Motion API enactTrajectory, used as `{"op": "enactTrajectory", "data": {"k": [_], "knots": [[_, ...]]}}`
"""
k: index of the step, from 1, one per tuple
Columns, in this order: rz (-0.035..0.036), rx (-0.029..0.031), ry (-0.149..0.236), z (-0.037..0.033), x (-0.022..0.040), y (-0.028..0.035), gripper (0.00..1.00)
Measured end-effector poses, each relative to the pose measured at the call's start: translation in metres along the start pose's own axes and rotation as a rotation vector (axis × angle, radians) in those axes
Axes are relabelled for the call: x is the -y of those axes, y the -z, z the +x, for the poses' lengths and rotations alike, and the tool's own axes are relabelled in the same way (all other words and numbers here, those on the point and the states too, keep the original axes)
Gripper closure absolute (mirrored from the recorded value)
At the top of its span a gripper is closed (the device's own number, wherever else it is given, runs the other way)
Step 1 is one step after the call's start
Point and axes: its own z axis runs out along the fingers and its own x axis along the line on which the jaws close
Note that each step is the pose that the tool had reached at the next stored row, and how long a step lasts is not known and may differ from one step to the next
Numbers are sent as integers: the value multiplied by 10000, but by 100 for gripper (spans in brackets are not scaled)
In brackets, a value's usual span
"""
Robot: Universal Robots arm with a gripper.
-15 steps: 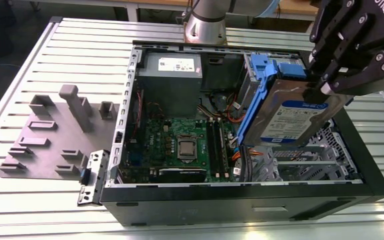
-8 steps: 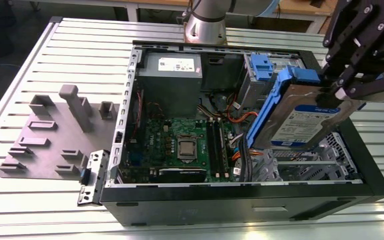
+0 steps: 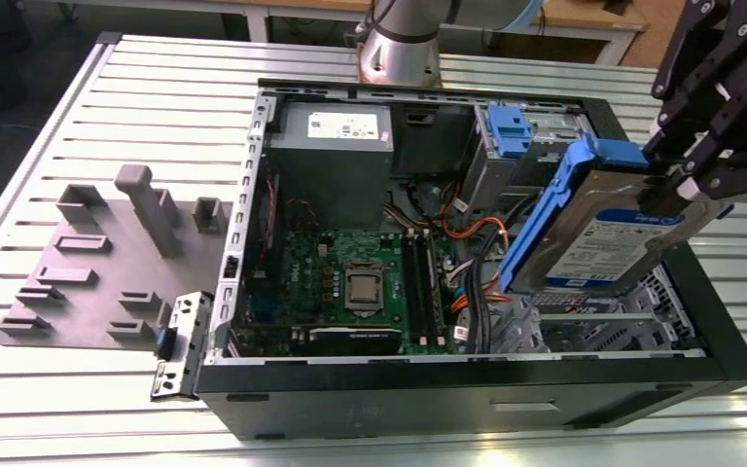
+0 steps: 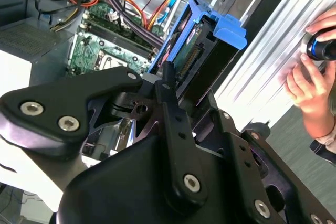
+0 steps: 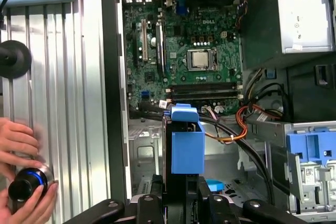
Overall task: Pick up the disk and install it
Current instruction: 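Insert the disk into the insertion slot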
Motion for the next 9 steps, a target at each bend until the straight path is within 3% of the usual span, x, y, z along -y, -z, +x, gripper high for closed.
{"op": "enactTrajectory", "data": {"k": [9], "knots": [[0, -1, 8, -9, 139, -51, 65]]}}
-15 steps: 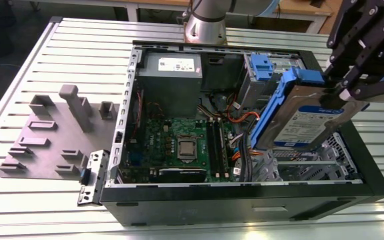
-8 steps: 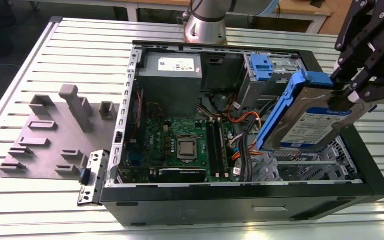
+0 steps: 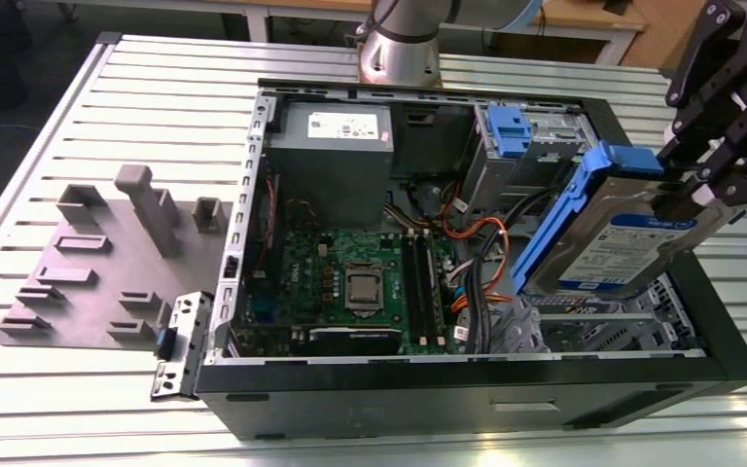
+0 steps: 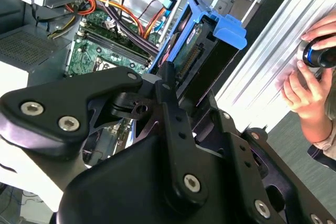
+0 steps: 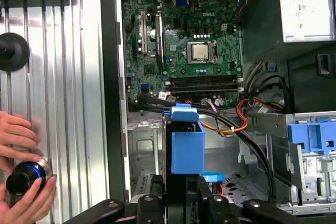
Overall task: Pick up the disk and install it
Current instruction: 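Insert the disk into the insertion slot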
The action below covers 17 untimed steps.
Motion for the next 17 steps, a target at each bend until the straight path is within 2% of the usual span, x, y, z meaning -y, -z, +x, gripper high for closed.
{"op": "enactTrajectory", "data": {"k": [3, 10, 13, 17], "knots": [[-1, -3, 57, -1, 22, -21, 65], [-3, -5, 104, -1, 25, -24, 65], [-9, -10, 269, -1, 25, -25, 65], [-26, -16, 387, -3, 59, -24, 65]]}}
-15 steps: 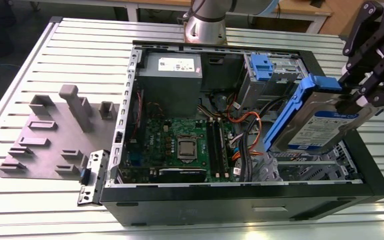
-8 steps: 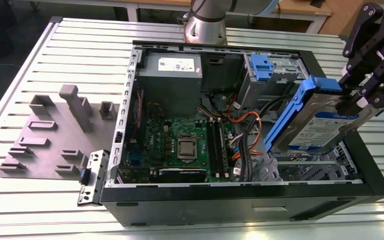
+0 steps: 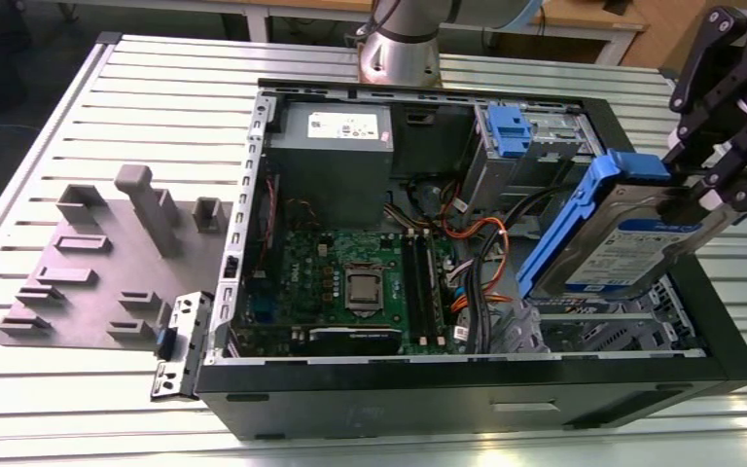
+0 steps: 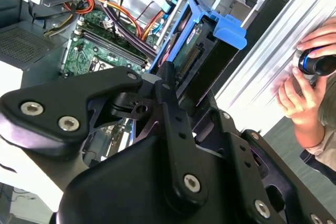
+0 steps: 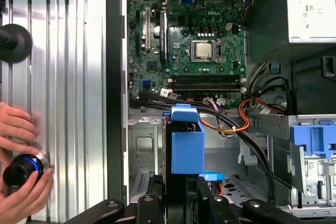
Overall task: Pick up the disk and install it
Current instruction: 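Insert the disk into the insertion slot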
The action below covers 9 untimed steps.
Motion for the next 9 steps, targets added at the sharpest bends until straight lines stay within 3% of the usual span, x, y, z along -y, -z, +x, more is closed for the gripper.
{"op": "enactTrajectory", "data": {"k": [9], "knots": [[-23, -4, 0, -6, 135, -10, 65]]}}
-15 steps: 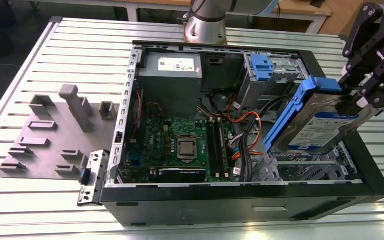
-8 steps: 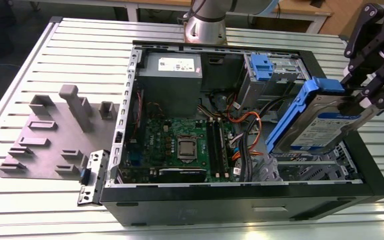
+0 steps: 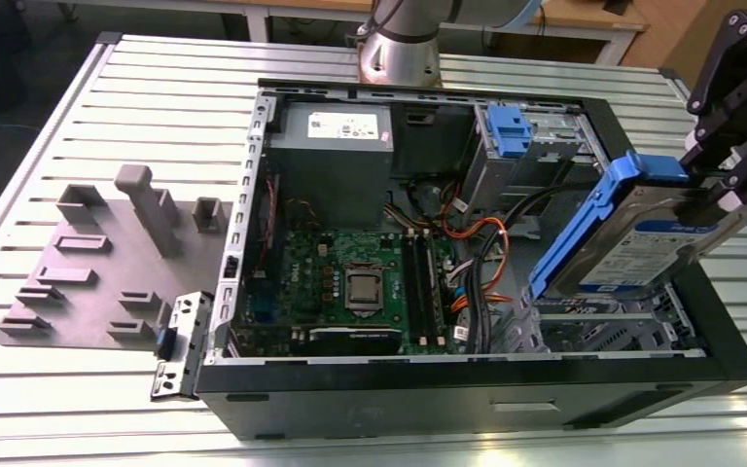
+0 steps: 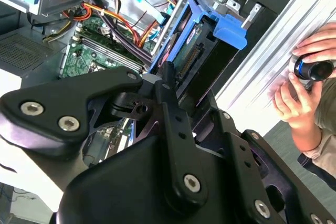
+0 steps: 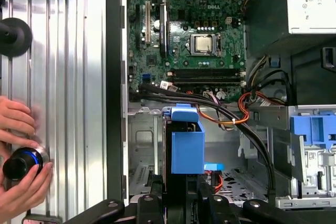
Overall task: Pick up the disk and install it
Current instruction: 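Insert the disk into the insertion slot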
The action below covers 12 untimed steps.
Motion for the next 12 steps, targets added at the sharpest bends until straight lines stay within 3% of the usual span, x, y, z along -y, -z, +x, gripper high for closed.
{"op": "enactTrajectory", "data": {"k": [5, 12], "knots": [[-24, -3, 34, 0, 48, -49, 65], [-25, -1, 37, 2, 53, -78, 65]]}}
